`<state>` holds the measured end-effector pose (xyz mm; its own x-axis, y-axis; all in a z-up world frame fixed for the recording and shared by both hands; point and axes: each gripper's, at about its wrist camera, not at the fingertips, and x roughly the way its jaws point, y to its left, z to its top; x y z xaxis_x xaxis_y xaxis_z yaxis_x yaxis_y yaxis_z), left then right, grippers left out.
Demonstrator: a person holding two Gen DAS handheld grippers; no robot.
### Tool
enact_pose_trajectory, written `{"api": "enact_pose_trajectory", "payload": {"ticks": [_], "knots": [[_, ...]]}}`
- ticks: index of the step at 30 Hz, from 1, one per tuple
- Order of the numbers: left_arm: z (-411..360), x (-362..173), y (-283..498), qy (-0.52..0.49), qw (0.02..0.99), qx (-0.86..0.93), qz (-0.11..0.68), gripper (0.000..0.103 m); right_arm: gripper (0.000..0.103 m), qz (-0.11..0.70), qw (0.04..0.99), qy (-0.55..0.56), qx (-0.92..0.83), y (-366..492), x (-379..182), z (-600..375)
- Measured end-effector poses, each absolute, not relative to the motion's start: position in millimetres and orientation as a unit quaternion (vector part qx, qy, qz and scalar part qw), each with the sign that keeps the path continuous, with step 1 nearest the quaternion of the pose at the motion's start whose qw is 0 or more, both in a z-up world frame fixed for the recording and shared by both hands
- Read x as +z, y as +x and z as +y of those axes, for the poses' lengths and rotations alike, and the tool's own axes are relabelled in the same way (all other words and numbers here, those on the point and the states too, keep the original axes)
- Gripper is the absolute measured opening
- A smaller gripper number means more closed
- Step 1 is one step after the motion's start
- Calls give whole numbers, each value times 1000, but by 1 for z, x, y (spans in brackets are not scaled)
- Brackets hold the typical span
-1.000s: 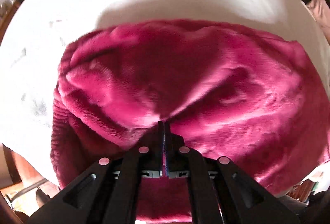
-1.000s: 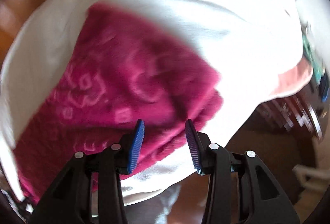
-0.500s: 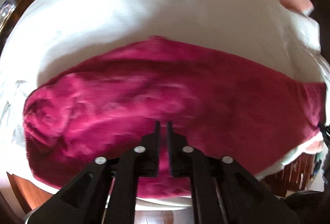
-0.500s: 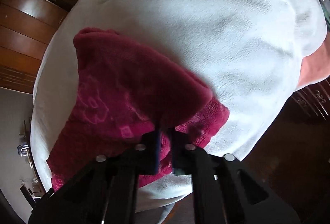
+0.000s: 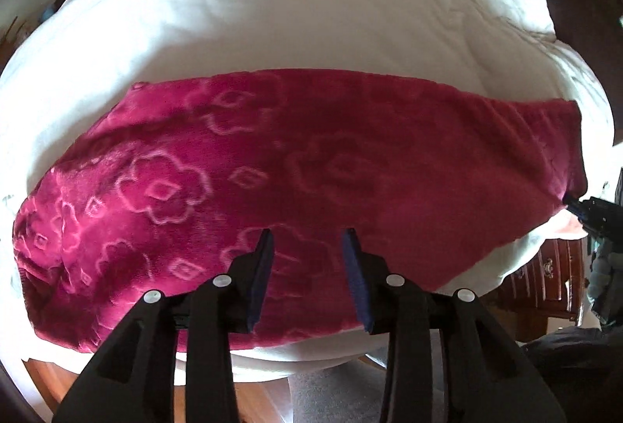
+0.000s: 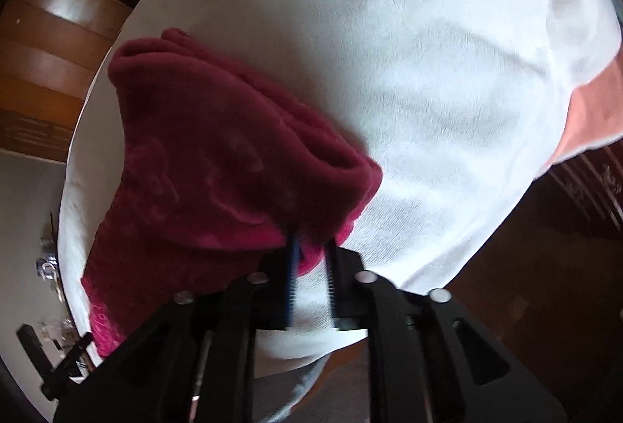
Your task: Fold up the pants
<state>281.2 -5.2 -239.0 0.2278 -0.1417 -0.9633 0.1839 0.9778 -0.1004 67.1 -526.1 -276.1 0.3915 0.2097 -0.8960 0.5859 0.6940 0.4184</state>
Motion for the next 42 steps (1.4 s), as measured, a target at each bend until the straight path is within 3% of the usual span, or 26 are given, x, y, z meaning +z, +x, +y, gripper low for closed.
{"api": "enact_pose_trajectory", "payload": {"ticks": [3, 12, 14, 19, 21, 33, 42], "knots": [[-16, -237, 269, 19, 785, -107, 610, 42, 65, 523, 762, 356, -139, 58, -267, -533], [-31, -248, 254, 26, 778, -111, 618, 42, 69, 491, 750, 431, -102, 63, -292, -551], [-35, -246, 252, 29, 778, -113, 617, 43, 65, 492, 745, 440, -98, 69, -299, -549], [-35, -241, 245, 24, 784, -106, 612, 46, 24, 503, 746, 430, -75, 76, -292, -546], [-31, -241, 243, 17, 785, -99, 611, 47, 18, 507, 757, 408, -67, 81, -281, -536], [0, -227, 230, -33, 801, -68, 594, 51, 15, 458, 856, 219, 95, 111, -164, -438], [57, -228, 224, -86, 803, -51, 587, 54, 15, 452, 851, 180, 200, 140, -135, -346]]}}
